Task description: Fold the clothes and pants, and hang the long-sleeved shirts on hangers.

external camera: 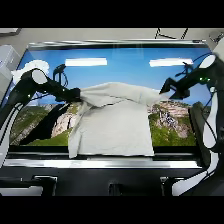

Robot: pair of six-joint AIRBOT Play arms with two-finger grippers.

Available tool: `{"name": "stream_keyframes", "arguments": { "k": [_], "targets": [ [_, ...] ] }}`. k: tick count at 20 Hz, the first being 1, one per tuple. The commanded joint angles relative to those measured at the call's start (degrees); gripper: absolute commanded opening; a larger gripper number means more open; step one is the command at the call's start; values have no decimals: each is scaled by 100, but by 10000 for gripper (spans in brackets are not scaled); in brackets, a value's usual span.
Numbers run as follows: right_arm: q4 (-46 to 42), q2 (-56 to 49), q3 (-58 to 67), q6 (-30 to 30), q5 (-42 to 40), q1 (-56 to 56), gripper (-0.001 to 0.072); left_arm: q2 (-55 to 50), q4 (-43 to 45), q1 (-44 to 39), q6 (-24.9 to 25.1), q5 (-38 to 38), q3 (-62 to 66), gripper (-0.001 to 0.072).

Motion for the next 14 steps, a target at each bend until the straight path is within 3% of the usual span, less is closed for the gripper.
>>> {"name": "stream_keyframes", "arguments": {
  "k": [1,4,7,11,12,13,14],
  "targets": [
    [-44,-81,-809,-197,1233,74,636,-33,-160,345,238,-450,0,28],
    [-240,621,-2907,-269,566,269,677,-52,-160,518,286,-481,-11,27],
    [286,1174,-4651,-595,-267,483,675,-116,-162,439,428,-426,-11,27],
    [501,1368,-5475,-592,-1134,774,662,-120,-160,413,560,-334,-11,27],
    [640,1368,-5480,-535,-1283,813,509,-120,-157,450,599,-339,-11,27],
    [866,1370,-5471,-546,-1392,833,190,-114,-155,485,601,-343,-11,28],
    [1021,1370,-5416,-573,-1464,817,35,-109,-155,533,601,-343,-9,28]
  ]
}}
